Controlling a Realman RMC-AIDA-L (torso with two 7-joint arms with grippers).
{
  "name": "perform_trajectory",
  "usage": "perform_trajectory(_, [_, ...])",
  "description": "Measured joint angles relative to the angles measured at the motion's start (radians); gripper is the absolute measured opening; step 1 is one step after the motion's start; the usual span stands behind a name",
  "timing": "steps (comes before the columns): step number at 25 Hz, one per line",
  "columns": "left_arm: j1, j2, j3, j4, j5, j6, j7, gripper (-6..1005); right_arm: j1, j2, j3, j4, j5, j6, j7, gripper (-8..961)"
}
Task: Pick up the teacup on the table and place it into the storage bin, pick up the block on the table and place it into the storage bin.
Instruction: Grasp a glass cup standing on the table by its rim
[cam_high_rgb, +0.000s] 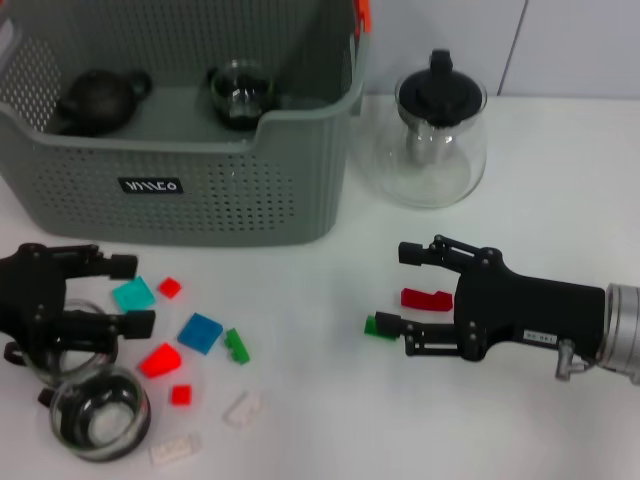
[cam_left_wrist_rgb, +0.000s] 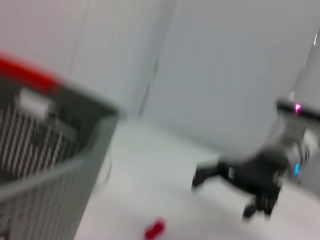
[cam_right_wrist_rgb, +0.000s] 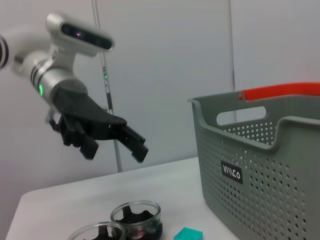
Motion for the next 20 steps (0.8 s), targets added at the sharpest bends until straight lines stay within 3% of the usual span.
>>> perform_trajectory(5, [-0.019,0.018,0.322,0.375,0.024,0.003,-0.354,873,0.002,-0.001,0.001,0.001,0.001,0.003,0.005,944])
perform_trajectory(8, [-0.061,0.032,0.475,0.506,0.099,0.004,-0.508,873,0.002,-0.001,0.003,0.004,0.001,0.008,0.004,945])
perform_trajectory(10, [-0.089,0.03,0.549,0.562,0.187,0.004,-0.578,873,0.002,-0.001,0.006,0.004,0.002,0.008,0.005,945])
perform_trajectory(12, [-0.117,0.01,0.593,0.601,0.305,0.002,-0.615,873,0.002,-0.001,0.012,0.003,0.002,0.003,0.007,945])
perform_trajectory(17, [-0.135,-0.058,0.606,0.627,0.57,-0.037,-0.613,873,0.004,-0.001,0.017,0.008,0.002,0.001,0.008,944])
perform_trajectory(20, [-0.114,-0.071,0.607,0.626,0.615,-0.088,-0.613,874,0.004,-0.001,0.018,0.012,0.002,0.003,0.008,944])
